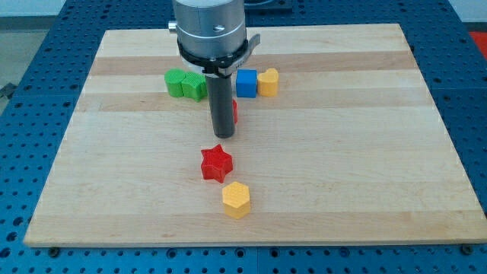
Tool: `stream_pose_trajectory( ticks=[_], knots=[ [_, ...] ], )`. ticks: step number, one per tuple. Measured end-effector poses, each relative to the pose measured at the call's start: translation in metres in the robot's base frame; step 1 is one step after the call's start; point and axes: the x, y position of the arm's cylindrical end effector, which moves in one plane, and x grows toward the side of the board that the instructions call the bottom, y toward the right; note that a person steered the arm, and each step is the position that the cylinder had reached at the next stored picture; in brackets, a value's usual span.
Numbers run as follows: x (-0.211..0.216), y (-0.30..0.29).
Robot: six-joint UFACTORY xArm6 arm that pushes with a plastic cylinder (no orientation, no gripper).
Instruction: Move red circle into the blue blocks
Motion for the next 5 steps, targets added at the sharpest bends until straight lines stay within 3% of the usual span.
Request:
stream_pose_trajectory(
  ticks=[5],
  knots=[
    [-0.022, -0.019]
  ],
)
